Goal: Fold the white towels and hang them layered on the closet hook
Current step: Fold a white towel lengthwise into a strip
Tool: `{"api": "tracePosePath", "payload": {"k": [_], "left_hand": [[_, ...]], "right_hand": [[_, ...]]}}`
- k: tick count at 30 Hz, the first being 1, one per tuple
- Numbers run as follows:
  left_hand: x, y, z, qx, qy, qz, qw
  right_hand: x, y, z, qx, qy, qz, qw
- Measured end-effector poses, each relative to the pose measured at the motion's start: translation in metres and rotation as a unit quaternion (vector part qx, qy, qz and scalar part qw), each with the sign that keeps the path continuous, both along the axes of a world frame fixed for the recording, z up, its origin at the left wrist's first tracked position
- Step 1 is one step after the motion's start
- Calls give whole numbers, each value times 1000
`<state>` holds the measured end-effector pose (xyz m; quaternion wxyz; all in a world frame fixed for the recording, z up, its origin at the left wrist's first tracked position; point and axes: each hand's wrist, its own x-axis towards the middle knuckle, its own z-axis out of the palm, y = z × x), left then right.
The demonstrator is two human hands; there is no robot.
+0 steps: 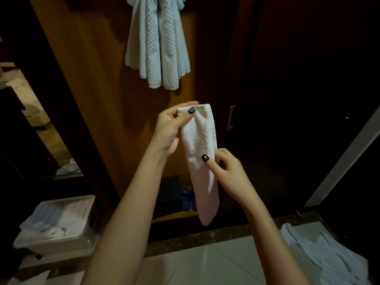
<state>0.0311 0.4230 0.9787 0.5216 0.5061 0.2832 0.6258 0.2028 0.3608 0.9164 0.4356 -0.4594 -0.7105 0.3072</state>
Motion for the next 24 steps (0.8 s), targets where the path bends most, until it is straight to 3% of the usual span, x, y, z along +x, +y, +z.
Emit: {"api": "tracePosePath", "payload": {"k": [3, 7, 13, 19, 24], "left_hand": [[-6, 21, 24, 16, -25, -20, 999], [-14, 41, 48, 21, -35, -39, 998], [-23, 57, 70, 11, -55, -75, 996], [-24, 59, 92, 13, -92, -144, 985], [-19, 57, 110, 28, -32, -129, 991]], "right_hand": [[-1, 14, 9, 1, -46, 11, 999], [0, 21, 10, 25, -26, 7, 999], [6, 24, 7, 17, 166, -9, 986], [11, 31, 21, -21, 99, 69, 992], [7, 35, 28, -63, 131, 141, 979]]}}
